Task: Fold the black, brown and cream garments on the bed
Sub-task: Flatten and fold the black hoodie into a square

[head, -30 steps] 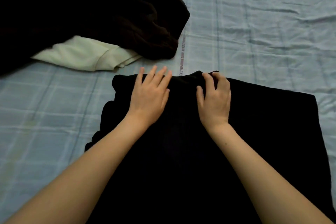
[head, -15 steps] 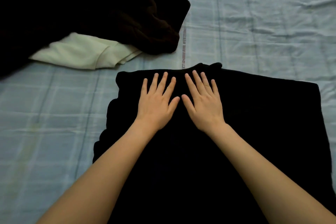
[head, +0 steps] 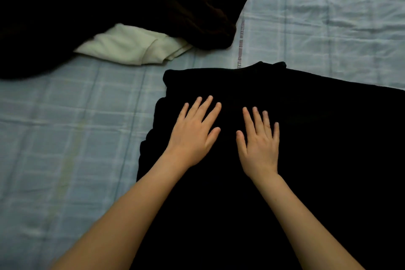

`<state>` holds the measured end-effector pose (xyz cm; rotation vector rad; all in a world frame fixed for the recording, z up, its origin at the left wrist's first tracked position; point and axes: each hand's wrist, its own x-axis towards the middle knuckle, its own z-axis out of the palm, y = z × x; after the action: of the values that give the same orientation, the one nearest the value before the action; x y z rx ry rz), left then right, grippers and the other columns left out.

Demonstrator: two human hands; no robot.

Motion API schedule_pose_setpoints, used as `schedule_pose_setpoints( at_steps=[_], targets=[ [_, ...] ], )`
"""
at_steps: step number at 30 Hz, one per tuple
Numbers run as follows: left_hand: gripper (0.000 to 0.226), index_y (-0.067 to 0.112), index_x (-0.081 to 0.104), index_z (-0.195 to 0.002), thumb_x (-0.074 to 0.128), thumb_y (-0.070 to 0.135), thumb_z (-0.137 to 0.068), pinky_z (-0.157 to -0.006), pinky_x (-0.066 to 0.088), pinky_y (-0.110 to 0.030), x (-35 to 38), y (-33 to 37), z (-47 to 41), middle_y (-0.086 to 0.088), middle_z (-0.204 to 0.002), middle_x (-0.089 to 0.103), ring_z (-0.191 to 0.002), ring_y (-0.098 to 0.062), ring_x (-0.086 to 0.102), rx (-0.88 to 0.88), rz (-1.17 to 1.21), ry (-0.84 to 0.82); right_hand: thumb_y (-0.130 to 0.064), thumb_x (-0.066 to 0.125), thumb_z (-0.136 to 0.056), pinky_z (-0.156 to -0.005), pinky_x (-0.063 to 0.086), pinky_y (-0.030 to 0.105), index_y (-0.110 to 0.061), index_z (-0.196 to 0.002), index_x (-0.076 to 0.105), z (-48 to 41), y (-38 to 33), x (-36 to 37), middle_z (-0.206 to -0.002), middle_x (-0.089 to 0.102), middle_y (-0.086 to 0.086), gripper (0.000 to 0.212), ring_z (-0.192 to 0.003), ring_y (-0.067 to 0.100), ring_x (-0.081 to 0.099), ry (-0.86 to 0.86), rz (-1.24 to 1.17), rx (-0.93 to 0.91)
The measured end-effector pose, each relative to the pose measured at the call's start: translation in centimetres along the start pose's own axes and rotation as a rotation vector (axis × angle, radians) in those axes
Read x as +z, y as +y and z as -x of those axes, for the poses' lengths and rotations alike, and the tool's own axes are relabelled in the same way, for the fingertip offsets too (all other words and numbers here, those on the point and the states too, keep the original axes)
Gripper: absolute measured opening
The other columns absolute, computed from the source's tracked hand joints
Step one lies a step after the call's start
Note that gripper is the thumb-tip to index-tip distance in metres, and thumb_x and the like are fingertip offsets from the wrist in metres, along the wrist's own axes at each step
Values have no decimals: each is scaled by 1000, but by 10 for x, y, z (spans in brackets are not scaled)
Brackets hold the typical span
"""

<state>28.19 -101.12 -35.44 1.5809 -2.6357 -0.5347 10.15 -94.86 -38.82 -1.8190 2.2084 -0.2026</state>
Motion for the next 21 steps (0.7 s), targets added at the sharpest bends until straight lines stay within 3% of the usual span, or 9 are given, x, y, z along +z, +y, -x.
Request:
schedule_pose_setpoints(
  at_steps=[4,9,11,13,15,18,21],
  targets=[
    [62,13,36,-150,40,40,-95,-117,22,-37,-28,-28,59,-9,-154,37,-143,-25,31,-278,343,307,-44,29,-101,-122,8,50,-33,-157,18,15,-56,-4,-162,23,-1,58,-152,22,12,54,-52,-175],
    [60,4,40,-144,62,27,-94,-107,36,-35,-4,-56,109,-17,-134,47,-124,-28,47,-746,638,223,-45,29,-102,-121,10,54,-31,-158,16,24,-95,33,-163,22,-2,59,-152,24,11,-47,43,-360],
    [56,7,49,-137,70,24,-88,-100,41,-25,9,-61,117,-11,-125,55,-117,-23,53,-783,716,203,-46,26,-101,-121,10,54,-30,-158,13,24,-92,48,-164,21,-1,60,-152,24,10,-54,109,-363],
    [49,12,57,-125,76,26,-82,-82,43,-9,15,-66,120,1,-110,62,-103,-15,59,-830,832,195,-46,25,-101,-121,9,54,-30,-158,13,23,-91,55,-163,22,-1,61,-152,24,11,-34,121,-360],
    [44,13,61,-118,79,27,-80,-77,47,-13,13,-69,123,5,-102,66,-95,-12,63,-885,950,176,-46,24,-101,-121,9,53,-30,-158,12,23,-92,56,-163,23,-1,61,-152,24,12,-28,130,-360],
    [30,21,64,-107,78,18,-81,-78,50,-19,11,-68,130,6,-95,70,-91,-12,68,-757,1112,173,-46,21,-101,-121,9,54,-30,-158,10,24,-93,53,-163,22,-1,60,-152,23,11,-42,150,-354],
    [47,28,56,-118,77,24,-77,-86,48,-17,7,-64,139,5,-108,66,-100,-5,65,-596,1132,140,-45,21,-100,-121,8,54,-29,-158,11,27,-98,42,-164,21,0,61,-152,24,10,-73,153,-347]
  ],
)
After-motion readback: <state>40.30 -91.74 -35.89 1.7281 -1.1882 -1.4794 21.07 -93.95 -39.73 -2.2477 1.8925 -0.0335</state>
